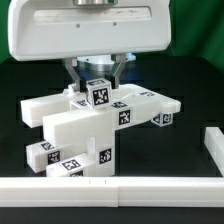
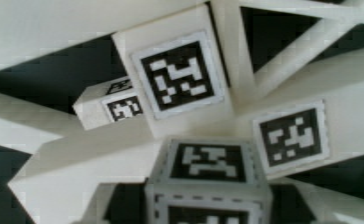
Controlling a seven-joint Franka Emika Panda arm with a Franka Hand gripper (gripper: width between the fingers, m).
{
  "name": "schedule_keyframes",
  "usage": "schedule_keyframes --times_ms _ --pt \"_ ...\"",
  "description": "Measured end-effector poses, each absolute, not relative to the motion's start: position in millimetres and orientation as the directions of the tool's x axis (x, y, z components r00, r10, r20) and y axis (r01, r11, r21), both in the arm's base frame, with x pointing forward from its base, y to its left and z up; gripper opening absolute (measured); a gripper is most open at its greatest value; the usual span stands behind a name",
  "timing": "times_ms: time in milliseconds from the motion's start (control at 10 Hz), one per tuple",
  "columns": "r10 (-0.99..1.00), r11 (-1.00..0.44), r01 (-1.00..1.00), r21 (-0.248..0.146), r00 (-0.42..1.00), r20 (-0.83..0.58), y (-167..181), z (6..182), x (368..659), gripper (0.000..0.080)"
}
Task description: Assemble chair
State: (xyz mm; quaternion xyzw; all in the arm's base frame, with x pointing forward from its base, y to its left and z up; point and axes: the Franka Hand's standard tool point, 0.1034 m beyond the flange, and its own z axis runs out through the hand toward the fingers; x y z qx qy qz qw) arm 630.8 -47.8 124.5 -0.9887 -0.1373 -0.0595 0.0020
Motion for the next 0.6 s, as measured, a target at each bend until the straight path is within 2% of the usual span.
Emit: schedule_keyframes --times_ms 200,600 --pt "0.256 -0.966 0.257 0.01 0.959 0.119 -47.7 124.4 630.8 0.0285" --pt "-0.117 -0.993 -0.114 -0.036 0.986 0.119 -47.0 124.0 631.1 0.0285"
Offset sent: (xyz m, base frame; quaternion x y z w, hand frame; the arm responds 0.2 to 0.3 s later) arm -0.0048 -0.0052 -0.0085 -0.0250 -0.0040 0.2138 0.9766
